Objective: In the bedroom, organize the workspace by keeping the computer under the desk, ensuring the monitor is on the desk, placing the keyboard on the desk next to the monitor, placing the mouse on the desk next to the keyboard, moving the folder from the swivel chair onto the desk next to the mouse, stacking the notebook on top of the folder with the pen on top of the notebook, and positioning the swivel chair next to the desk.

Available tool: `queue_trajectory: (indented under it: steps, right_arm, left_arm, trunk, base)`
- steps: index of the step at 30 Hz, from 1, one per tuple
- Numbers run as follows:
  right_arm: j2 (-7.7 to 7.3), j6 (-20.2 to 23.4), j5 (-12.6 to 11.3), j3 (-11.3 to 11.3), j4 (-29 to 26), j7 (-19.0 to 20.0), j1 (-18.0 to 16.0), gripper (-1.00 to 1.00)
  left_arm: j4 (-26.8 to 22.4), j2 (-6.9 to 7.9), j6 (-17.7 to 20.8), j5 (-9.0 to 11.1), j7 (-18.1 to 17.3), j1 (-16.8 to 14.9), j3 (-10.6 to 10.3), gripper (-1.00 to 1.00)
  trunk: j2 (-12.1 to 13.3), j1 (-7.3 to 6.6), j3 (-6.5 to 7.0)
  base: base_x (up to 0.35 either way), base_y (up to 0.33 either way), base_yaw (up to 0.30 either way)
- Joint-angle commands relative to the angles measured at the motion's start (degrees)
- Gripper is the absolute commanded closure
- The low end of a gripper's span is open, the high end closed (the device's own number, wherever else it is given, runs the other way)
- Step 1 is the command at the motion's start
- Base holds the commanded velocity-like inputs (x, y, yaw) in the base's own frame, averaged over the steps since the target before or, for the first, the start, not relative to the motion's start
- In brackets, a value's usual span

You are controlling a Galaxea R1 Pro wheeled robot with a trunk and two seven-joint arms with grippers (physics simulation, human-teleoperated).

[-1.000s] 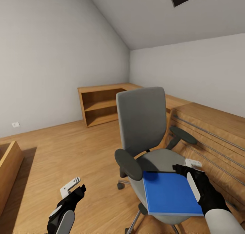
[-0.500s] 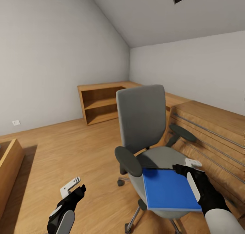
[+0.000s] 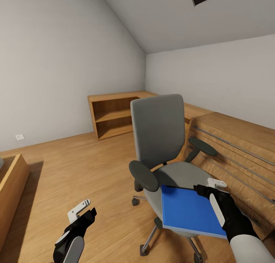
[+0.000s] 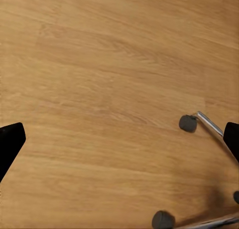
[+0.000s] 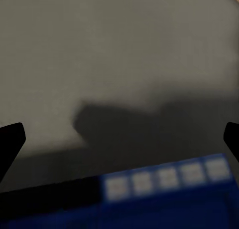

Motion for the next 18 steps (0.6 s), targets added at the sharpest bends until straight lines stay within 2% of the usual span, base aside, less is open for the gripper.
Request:
queue_trajectory:
  steps: [1,9,18]
  right_arm:
    - [-0.02,0.23,-0.59,0.07,-0.08,-0.44,-0.01,-1.00]
    - [-0.02,0.23,-0.60,0.07,-0.08,-0.43,-0.04,-1.00]
    - [-0.02,0.23,-0.56,0.07,-0.08,-0.43,-0.03,-1.00]
  left_arm:
    - [0.00,0.00,0.15,0.36,0.41,-0.04,-0.04,-1.00]
    - [0.19,0.00,0.15,0.33,0.39,-0.04,-0.04,-1.00]
    - [0.23,0.00,0.15,0.40,0.37,-0.04,-0.04,-1.00]
  trunk:
    - [-0.03,-0.01,-0.06]
    - [-0.03,-0.01,-0.06]
    - [-0.03,-0.01,-0.06]
  base:
    - [-0.003,0.000,0.000]
    - [-0.014,0.000,0.000]
    - [-0.123,0.000,0.000]
